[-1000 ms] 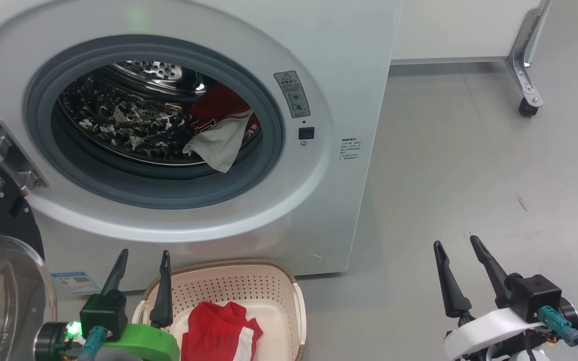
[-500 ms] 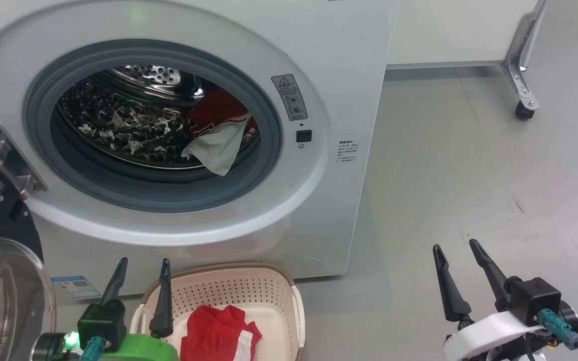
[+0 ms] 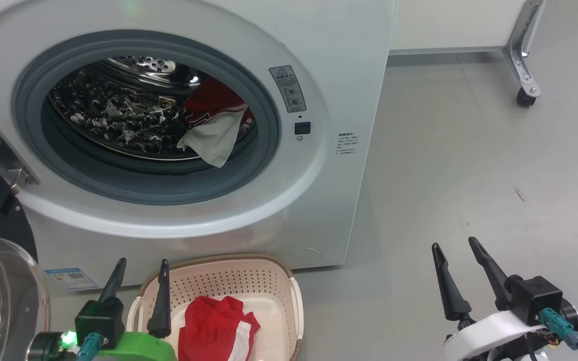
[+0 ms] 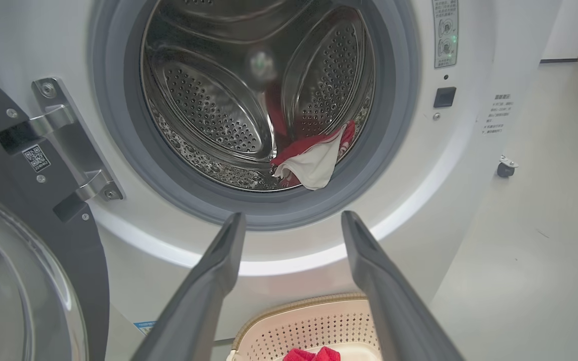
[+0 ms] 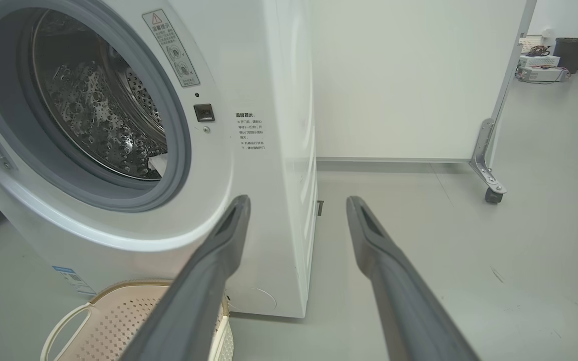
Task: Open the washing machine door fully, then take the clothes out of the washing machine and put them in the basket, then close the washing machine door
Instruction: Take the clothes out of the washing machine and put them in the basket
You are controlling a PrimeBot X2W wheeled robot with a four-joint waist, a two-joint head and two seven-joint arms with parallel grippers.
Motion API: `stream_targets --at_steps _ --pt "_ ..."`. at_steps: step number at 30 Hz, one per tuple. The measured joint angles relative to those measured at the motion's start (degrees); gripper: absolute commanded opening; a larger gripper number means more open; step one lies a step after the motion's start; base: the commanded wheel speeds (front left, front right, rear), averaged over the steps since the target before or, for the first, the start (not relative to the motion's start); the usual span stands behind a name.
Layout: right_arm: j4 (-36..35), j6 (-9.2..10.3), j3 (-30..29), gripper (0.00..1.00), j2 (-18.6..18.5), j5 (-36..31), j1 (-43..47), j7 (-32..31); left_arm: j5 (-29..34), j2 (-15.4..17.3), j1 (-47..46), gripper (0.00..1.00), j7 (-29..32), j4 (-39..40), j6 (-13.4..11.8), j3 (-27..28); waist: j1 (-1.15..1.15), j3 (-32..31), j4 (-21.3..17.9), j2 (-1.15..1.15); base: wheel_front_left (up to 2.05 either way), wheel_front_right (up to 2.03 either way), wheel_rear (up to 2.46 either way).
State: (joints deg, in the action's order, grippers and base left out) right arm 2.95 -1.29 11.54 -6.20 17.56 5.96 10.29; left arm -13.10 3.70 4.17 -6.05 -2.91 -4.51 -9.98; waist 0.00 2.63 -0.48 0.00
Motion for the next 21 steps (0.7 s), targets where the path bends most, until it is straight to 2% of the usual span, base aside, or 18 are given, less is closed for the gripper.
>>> stream_targets --at_steps 8,21 --pt "-1.96 -0.03 -0.14 1.00 -0.67 0.00 -0.26 -0.77 0.00 0.41 -1.60 1.00 1.56 1.15 0.02 -0.34 0.00 2.97 -0.64 0.00 0.00 0.00 0.00" --pt "-5.12 -0.67 0.01 1.00 -1.09 0.00 -4.87 -1.15 -2.03 0.30 -14.08 1.00 6.89 -0.85 1.37 -0.65 0.00 10.74 -2.69 0.00 0.00 0.00 0.00"
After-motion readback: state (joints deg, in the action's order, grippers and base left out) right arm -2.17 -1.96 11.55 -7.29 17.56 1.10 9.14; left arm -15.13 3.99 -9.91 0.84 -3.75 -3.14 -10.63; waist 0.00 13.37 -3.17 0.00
